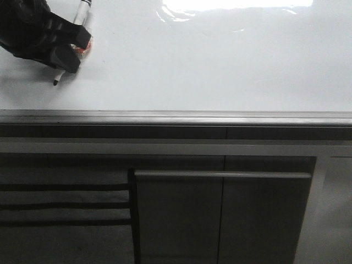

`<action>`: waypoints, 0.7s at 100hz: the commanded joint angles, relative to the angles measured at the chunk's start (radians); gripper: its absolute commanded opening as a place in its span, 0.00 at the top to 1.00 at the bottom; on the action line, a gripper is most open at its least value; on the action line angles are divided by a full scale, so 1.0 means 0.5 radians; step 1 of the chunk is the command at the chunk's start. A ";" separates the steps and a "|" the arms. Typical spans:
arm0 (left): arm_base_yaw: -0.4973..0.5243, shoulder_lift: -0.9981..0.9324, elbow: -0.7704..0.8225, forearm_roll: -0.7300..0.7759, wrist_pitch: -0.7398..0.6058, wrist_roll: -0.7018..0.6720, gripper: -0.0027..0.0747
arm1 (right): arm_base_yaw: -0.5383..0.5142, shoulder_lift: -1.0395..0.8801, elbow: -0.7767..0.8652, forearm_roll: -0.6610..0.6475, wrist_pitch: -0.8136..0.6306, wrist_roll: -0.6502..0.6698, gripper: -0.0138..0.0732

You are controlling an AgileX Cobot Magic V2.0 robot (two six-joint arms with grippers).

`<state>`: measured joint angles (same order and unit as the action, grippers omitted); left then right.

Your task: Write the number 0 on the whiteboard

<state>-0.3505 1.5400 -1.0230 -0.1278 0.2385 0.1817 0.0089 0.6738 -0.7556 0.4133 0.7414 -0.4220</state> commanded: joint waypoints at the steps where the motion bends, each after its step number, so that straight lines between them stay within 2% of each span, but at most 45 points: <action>1: -0.028 -0.149 -0.070 0.025 0.059 0.102 0.99 | -0.013 0.012 -0.057 0.074 -0.098 -0.098 0.51; 16: -0.171 -0.371 -0.070 0.028 0.576 0.503 0.99 | -0.013 0.110 -0.094 0.382 0.142 -0.457 0.51; 35: -0.592 -0.520 -0.074 0.028 1.084 0.722 0.99 | 0.030 0.409 -0.235 0.767 0.559 -0.912 0.51; 47: -0.848 -0.506 -0.114 0.033 1.303 0.766 0.99 | 0.231 0.607 -0.392 0.690 0.686 -0.988 0.51; 62: -1.026 -0.449 -0.264 0.047 1.436 0.769 0.99 | 0.701 0.815 -0.589 0.246 0.728 -1.003 0.51; 70: -1.062 -0.423 -0.346 0.047 1.484 0.789 0.99 | 0.918 0.898 -0.670 0.132 0.725 -1.003 0.51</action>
<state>-0.8546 1.3404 -1.1265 -0.1019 0.9784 0.5643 0.3754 1.0990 -1.0228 0.5196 1.1174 -0.9052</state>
